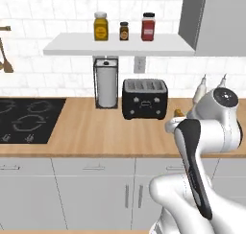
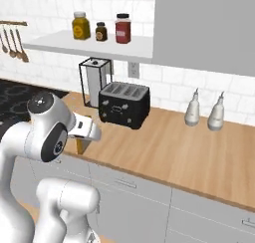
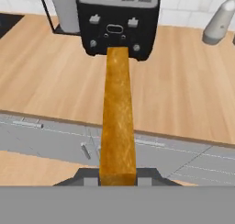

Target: Start the toaster. Once the lever pops up, take the bread to the plate on the dining counter.

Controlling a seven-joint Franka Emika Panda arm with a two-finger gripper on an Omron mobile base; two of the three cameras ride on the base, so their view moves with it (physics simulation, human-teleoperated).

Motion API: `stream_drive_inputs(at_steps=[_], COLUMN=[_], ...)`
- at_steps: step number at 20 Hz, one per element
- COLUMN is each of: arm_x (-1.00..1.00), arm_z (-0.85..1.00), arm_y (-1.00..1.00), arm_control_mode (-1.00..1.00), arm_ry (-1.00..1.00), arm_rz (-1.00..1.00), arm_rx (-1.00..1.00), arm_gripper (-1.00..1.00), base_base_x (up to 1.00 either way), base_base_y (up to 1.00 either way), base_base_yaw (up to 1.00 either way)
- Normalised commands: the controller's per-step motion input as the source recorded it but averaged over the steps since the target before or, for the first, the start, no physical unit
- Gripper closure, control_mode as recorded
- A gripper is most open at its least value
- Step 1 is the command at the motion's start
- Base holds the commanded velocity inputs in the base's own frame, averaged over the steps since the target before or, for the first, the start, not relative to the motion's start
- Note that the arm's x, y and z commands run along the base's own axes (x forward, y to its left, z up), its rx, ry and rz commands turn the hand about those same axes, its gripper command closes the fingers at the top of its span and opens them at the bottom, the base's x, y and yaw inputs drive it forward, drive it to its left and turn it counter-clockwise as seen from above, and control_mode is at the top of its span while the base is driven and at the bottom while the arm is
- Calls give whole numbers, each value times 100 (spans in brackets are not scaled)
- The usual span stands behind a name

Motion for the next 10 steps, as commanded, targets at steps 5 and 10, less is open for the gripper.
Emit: stream_drive_inputs(at_steps=[5,10], arm_x=[0,0], arm_z=[0,0], arm_y=[0,0], arm_control_mode=[100,100], arm_ry=[0,0], arm_rz=[0,0], arm_rx=[0,0], arm_gripper=[100,100], base_base_x=[-46,-24], base_base_y=[41,22], base_base_yaw=[89,100])
